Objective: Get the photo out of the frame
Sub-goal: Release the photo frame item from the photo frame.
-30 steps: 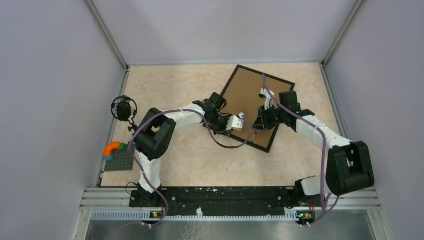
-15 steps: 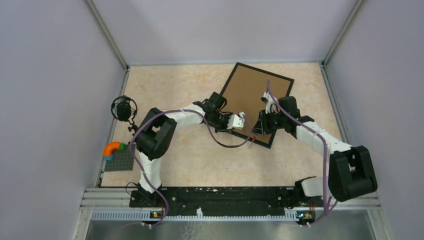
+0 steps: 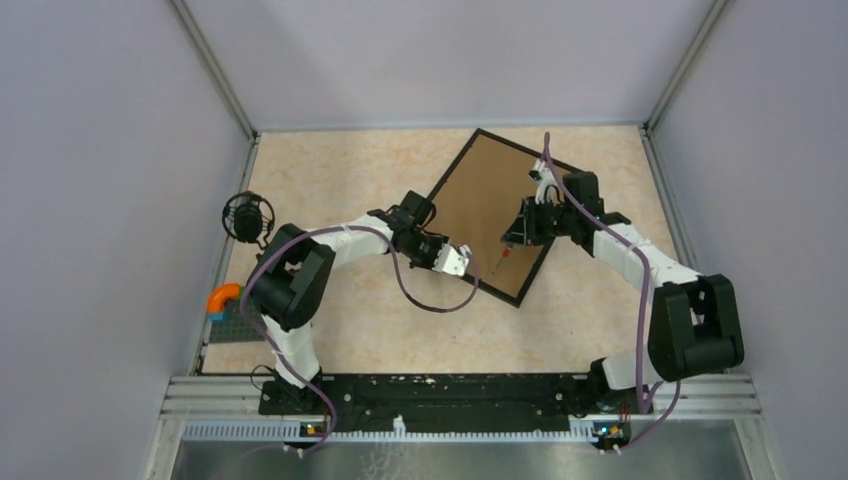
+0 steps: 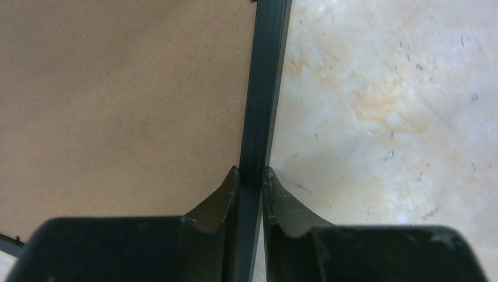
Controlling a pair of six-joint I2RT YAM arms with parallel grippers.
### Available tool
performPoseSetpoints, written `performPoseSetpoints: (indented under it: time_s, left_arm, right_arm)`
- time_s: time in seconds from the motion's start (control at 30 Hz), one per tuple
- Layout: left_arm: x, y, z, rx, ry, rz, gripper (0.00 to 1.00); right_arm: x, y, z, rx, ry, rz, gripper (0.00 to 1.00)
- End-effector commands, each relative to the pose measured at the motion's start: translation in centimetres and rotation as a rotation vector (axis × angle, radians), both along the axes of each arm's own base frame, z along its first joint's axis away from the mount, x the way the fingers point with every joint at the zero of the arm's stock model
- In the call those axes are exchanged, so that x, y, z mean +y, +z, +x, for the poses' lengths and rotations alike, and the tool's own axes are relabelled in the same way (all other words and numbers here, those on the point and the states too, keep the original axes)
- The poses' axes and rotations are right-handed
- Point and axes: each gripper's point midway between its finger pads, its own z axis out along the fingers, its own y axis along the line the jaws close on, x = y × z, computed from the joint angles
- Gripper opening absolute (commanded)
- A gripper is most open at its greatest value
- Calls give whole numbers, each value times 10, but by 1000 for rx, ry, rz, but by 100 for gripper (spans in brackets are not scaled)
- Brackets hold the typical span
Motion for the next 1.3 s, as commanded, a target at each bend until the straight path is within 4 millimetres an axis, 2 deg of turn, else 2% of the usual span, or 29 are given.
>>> performPoseSetpoints:
  time_s: [0.0,0.13,0.27,0.4,0.47,0.53,0.6,0.67,0.8,0.93,1.1,1.27]
  left_arm:
    - [36,-12,-21,45,19,111,23]
    - [25,8,-17,68,91,27,41]
    - [14,38,-14,157,239,-106,50]
    - [23,60,5,378,606,-226,52]
    - [34,67,15,484,815,-280,53]
    - [49,73,25,505,980,-330,58]
    - [68,70,37,454,1137,-345,67]
    - [82,65,46,438,1186,-338,70]
    - [102,43,65,428,1243,-253,67]
    - [106,41,93,411,1244,-250,64]
    - [105,28,122,371,1214,-184,60]
    - [98,13,129,387,1170,-151,53]
  right_arm:
    - [5,4,13,26,-23,15,0]
    - [8,-8,11,61,-42,41,0]
    - [11,-14,16,58,-49,64,0]
    - [14,-11,21,43,-68,90,0]
    - [14,-13,21,41,-71,89,0]
    - [12,-19,20,46,-74,69,0]
    - [12,-22,20,38,-73,63,0]
    - [16,-26,19,46,-57,62,0]
    - [23,-32,14,62,-30,54,0]
    - [30,-33,11,63,-9,61,0]
    - [35,-38,9,61,9,46,0]
    - [37,-36,11,46,17,38,0]
